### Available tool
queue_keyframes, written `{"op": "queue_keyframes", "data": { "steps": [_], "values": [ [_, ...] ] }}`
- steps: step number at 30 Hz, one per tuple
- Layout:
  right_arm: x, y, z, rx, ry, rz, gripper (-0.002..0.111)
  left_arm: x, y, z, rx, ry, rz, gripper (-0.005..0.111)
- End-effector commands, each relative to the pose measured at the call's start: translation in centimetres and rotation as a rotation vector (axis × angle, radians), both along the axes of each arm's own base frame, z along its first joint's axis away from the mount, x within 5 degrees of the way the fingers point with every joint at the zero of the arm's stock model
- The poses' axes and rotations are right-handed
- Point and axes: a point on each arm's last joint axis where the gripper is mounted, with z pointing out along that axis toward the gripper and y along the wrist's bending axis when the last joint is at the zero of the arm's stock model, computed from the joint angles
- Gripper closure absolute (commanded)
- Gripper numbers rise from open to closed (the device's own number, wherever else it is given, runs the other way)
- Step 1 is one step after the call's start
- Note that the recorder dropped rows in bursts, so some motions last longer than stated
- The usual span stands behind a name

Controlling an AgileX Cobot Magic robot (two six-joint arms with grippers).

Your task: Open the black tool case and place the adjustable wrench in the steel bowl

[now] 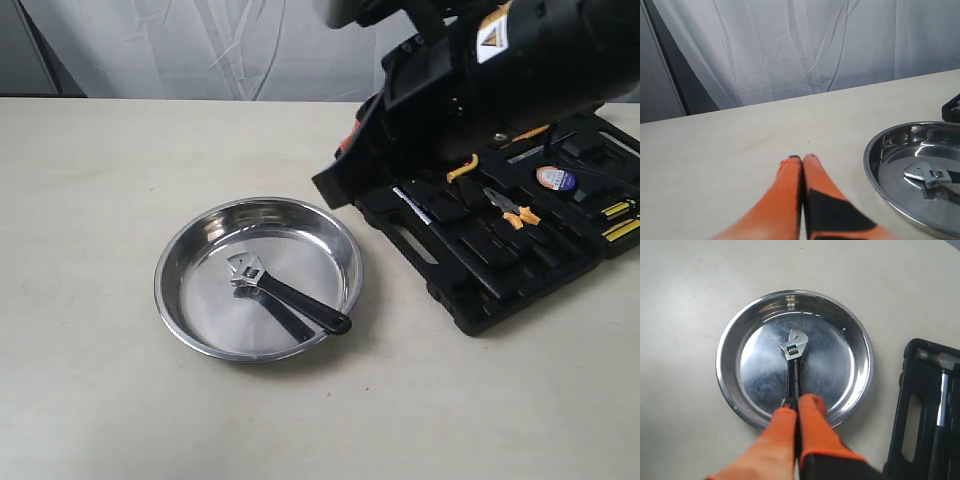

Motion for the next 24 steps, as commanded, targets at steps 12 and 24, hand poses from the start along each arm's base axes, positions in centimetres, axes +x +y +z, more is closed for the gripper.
{"op": "queue_keyframes", "data": {
  "steps": [12, 24],
  "values": [
    [-1.6, -1.6, -7.0, -0.120, 0.129, -0.017, 0.109, 0.0, 0.0, 0.1, -0.004, -0.004, -0.004, 0.106],
    [3.3, 2.9, -12.1, -0.144, 0.222, -0.039, 0.109, 0.0, 0.0, 0.1, -0.004, -0.004, -0.004, 0.106]
  ]
}}
